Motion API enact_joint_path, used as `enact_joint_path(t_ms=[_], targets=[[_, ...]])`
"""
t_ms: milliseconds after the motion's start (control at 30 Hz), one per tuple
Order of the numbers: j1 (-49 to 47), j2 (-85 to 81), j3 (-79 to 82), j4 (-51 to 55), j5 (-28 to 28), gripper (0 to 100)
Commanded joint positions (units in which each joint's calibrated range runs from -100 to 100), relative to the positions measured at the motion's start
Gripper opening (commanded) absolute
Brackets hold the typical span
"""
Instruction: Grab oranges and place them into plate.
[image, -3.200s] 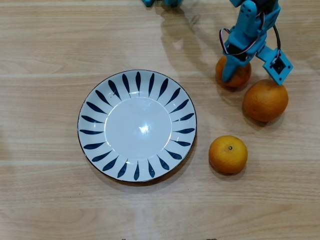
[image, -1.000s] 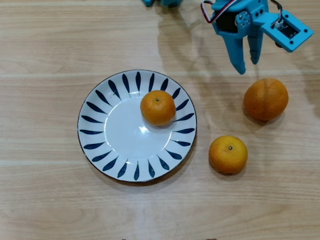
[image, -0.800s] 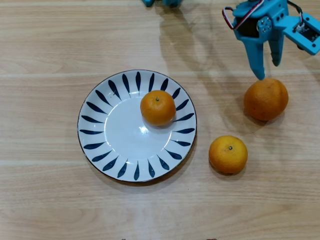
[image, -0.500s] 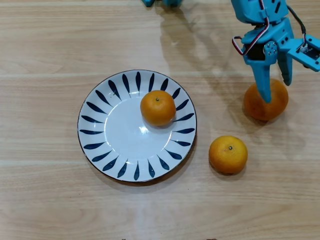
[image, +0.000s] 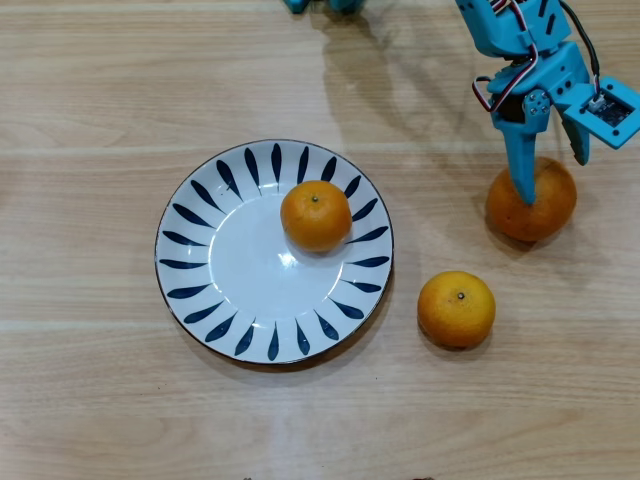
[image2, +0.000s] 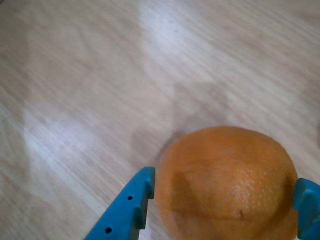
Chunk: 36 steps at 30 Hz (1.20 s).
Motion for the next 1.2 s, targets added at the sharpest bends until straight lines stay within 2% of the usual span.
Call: enact_joint_path(t_ms=[0,200,500,667,800,900,1067,1167], targets=[[-0.9,-0.2,0.1,-1.2,-0.7,30],[-0.7,4.0,-0.4,-1.2,-0.2,36],[0.1,7.6,0.2,-1.2,0.2,36],[0.6,10.4,0.0,-1.2,-2.2,36],[0.5,8.0,-1.8,-1.7,2.2,36],[0.6,6.0,-3.7,-6.1,7.1,35],[0.6,5.8,-2.4,-19.8,7.5,36],[0.1,5.1,-1.2,-24.4,7.7,36]])
